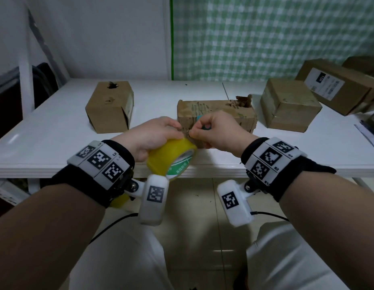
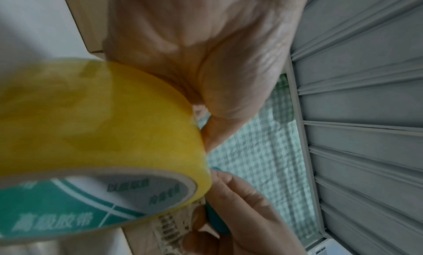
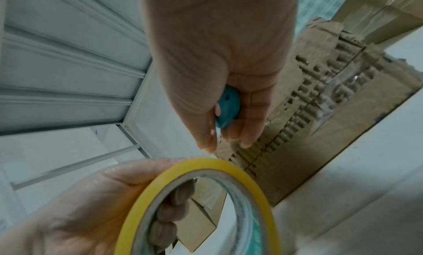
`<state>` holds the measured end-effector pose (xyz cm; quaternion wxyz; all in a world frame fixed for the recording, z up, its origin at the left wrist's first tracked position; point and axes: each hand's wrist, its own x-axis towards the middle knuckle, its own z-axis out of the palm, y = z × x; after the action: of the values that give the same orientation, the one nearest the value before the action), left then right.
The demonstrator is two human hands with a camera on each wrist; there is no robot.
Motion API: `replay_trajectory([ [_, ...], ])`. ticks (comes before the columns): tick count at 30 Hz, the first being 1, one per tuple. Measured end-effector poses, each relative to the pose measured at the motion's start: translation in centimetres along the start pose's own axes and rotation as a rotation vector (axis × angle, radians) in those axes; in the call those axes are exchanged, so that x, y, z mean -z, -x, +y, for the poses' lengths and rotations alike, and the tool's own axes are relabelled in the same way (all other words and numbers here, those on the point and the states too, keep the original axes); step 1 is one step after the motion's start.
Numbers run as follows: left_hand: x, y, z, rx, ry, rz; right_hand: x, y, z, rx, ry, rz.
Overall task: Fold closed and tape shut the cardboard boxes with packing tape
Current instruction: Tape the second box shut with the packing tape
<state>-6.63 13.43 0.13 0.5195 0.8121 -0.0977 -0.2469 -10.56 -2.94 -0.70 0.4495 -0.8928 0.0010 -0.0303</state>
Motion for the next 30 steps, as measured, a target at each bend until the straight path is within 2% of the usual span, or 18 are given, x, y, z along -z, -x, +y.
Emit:
replay_trajectory([
  [2, 1.0, -0.2, 0.1, -0.006, -0.034, 0.058, 0.3, 0.1, -0.2, 0.015, 0.024, 0.035],
  [7, 2.9, -1.6, -0.6, -0.046, -0.265, 0.297, 2.8, -0.5, 0.4, 0.046, 0.186, 0.402],
  [9, 3.1, -2.3, -1.2, -0.036, -0.37, 0.366, 3.8, -1.0, 1.1, 0.064, 0.331, 0.468],
  [13, 2.4, -3.4, -2.0, -0.001, -0.557, 0.357, 4.2, -1.9, 2.3, 0.062, 0.474, 0.424],
  [19, 0.3, -4.4, -2.2, 0.034, -0.801, 0.191, 4.2, -2.5, 3.0, 0.092, 0.504, 0.344],
  [24, -0.1, -5.3, -0.1, -0.16, -0.749, 0.276, 4.1, -2.7, 3.8, 0.096, 0.443, 0.351],
  [28, -0.3, -6.4, 1.5, -0.256, -0.672, 0.373, 4.0, -2.8, 4.1, 0.09, 0.402, 0.367],
  [30, -0.5, -6.9, 1.8, -0.317, -0.627, 0.371, 4.0, -2.9, 4.3, 0.091, 0.396, 0.369],
])
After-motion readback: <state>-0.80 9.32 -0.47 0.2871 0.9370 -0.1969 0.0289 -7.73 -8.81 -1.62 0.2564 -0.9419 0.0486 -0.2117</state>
